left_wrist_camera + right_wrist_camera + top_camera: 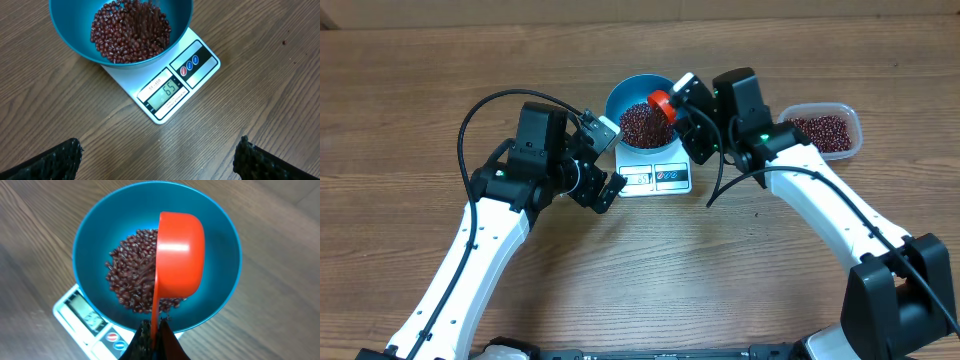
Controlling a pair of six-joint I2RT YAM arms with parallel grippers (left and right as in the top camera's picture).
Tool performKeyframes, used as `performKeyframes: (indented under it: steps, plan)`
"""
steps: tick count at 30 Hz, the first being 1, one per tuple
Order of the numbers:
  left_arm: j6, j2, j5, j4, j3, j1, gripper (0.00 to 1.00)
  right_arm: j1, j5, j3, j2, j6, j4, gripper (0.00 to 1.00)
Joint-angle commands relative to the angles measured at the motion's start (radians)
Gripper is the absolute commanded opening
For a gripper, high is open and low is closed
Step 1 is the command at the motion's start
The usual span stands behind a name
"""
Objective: Scoop item into bowl and weigh 150g on scale
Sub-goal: 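Tip the red scoop to pour beans into the teal bowl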
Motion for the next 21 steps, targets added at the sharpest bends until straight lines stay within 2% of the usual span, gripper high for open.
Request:
performKeyframes:
  steps: [1,16,21]
  plan:
    - [0.019,-0.015,0.018,0.001,-0.002,-0.007,1.0,0.02,0.111,0.02,-0.028,-0.089,0.013,0.04]
    - [0.019,-0.015,0.018,0.001,-0.002,-0.007,1.0,0.022,0.118,0.021,-0.08,-0.077,0.016,0.04]
    - [0.019,-0.015,0.018,0.001,-0.002,-0.007,1.0,0.022,0.119,0.021,-0.138,0.007,-0.022,0.04]
